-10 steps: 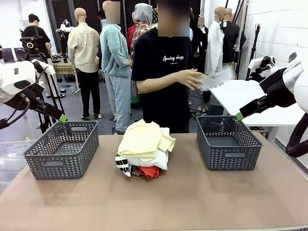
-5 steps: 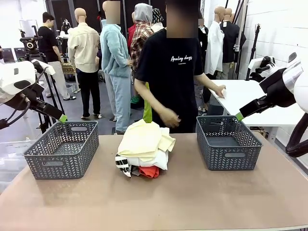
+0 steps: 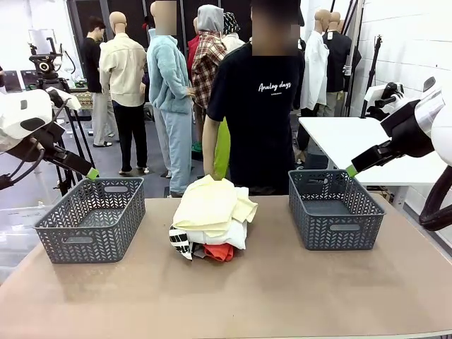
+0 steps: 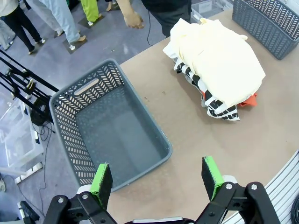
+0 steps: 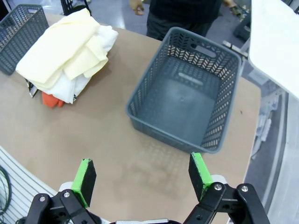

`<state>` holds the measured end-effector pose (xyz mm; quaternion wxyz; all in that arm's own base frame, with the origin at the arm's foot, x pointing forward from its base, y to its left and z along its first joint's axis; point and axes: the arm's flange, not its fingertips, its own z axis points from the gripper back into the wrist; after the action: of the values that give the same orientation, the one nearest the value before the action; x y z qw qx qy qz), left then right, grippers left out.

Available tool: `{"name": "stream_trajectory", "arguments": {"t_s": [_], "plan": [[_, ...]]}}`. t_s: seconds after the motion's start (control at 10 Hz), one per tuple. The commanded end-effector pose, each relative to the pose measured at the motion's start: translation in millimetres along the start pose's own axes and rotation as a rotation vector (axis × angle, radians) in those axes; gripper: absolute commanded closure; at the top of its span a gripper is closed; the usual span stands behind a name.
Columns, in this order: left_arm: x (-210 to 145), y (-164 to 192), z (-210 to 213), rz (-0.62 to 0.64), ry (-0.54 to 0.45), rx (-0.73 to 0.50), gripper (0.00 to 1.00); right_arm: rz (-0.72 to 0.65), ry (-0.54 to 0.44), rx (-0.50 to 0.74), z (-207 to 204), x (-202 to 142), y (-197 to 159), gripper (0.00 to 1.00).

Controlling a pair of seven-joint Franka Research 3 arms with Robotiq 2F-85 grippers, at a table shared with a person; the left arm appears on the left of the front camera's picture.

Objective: Sort the tops and bottoms.
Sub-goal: Lift clothes from the center of the table with your left hand.

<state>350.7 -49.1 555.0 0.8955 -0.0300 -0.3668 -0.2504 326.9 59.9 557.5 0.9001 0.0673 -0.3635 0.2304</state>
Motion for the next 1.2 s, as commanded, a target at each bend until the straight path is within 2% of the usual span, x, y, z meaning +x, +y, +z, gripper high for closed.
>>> {"name": "stream_trajectory", "arguments": {"t_s": [0.0, 1.1], "plan": [[-0.2, 1.2, 1.1, 0.003, -0.004, -0.001, 0.00, 0.001, 0.000, 0.003, -0.3, -0.3, -0.3, 0.00], [-0.2, 1.2, 1.1, 0.003, -0.004, -0.001, 0.00, 0.001, 0.000, 0.003, -0.3, -0.3, -0.3, 0.00]]}}
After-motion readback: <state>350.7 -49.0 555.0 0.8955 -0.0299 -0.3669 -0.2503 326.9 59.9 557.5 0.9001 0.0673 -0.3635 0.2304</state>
